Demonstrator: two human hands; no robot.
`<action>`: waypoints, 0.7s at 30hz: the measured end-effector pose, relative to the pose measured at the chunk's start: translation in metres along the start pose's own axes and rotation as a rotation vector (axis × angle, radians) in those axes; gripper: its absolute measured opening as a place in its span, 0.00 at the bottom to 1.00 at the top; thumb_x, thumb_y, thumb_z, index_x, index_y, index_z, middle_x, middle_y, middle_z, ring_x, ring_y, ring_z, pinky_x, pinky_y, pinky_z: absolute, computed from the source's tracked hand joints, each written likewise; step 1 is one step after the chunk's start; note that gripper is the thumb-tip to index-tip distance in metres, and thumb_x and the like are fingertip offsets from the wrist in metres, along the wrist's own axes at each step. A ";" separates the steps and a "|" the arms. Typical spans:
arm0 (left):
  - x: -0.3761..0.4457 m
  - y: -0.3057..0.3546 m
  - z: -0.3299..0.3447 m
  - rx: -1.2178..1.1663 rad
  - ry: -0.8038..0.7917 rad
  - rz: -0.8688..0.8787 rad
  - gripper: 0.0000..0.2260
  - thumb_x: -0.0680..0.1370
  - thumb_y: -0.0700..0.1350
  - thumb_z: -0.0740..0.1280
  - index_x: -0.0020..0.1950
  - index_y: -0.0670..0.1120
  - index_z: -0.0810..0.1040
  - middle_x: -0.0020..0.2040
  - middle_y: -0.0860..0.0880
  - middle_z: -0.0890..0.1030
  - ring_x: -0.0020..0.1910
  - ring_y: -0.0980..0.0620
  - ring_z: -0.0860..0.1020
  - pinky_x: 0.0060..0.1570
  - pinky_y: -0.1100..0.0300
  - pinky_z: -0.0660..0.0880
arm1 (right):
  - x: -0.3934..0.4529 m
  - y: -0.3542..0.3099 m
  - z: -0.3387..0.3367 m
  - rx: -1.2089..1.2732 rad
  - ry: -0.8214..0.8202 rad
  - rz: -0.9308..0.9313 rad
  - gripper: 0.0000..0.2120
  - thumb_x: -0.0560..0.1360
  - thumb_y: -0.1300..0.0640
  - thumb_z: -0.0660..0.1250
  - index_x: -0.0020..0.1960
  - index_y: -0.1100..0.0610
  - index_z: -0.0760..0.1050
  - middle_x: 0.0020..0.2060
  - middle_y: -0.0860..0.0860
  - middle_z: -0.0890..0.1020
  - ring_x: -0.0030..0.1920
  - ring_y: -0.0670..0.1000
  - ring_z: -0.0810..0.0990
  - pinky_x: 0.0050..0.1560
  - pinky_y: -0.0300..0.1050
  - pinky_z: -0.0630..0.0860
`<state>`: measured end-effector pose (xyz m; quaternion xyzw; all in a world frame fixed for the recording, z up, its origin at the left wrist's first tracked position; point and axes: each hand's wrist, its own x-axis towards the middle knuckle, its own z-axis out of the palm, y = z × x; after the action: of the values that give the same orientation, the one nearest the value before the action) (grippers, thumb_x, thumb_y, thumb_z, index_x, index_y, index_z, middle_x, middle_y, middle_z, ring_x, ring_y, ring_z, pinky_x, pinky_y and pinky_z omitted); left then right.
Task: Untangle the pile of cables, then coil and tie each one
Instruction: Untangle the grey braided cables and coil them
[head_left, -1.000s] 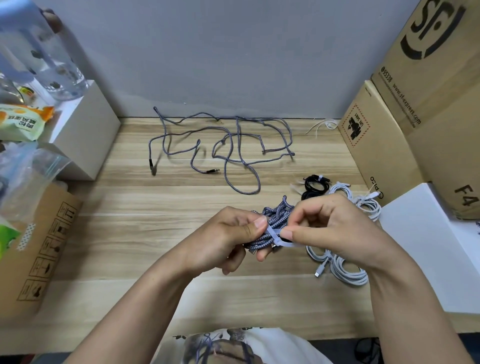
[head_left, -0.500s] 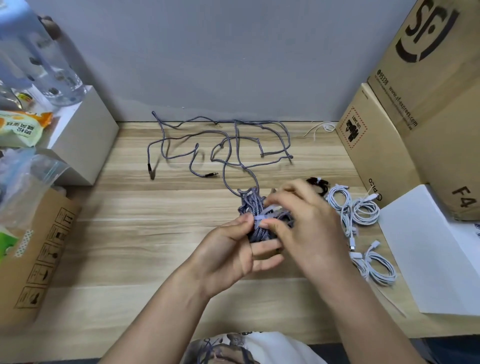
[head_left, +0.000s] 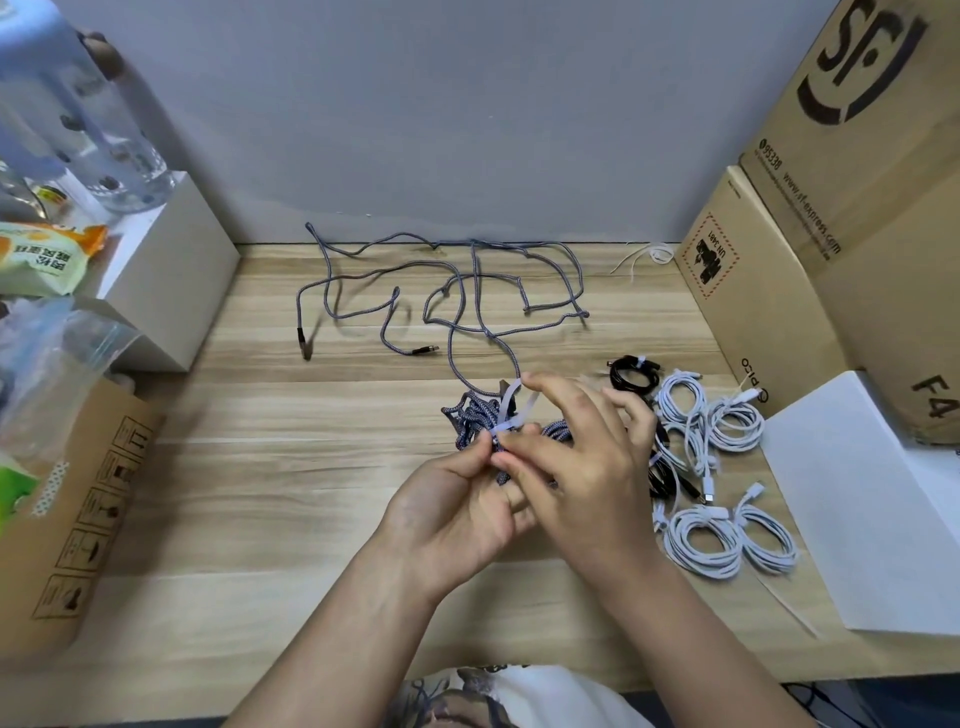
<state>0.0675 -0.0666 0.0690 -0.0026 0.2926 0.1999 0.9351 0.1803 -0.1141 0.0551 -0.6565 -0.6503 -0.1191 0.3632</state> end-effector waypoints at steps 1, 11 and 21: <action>0.000 0.000 0.000 0.004 -0.001 0.006 0.12 0.76 0.44 0.58 0.53 0.39 0.76 0.40 0.46 0.82 0.34 0.49 0.83 0.39 0.52 0.80 | 0.000 -0.001 0.001 -0.004 0.018 -0.005 0.02 0.69 0.53 0.72 0.39 0.51 0.82 0.56 0.51 0.81 0.57 0.49 0.74 0.58 0.52 0.62; 0.003 -0.003 0.002 -0.113 0.087 -0.026 0.10 0.78 0.44 0.56 0.54 0.43 0.75 0.37 0.50 0.78 0.33 0.56 0.75 0.45 0.61 0.73 | -0.004 0.001 0.017 -0.079 0.198 -0.190 0.03 0.76 0.60 0.63 0.45 0.54 0.74 0.52 0.47 0.83 0.60 0.48 0.73 0.61 0.48 0.60; 0.011 0.001 -0.001 -0.441 0.078 -0.117 0.20 0.83 0.45 0.56 0.64 0.28 0.68 0.40 0.45 0.75 0.22 0.50 0.72 0.17 0.59 0.71 | -0.020 -0.020 0.015 0.559 0.202 0.194 0.09 0.81 0.55 0.57 0.45 0.53 0.72 0.35 0.53 0.83 0.41 0.53 0.83 0.51 0.45 0.78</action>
<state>0.0753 -0.0620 0.0623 -0.2315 0.2771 0.2039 0.9099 0.1540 -0.1216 0.0383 -0.5750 -0.5527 0.0350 0.6022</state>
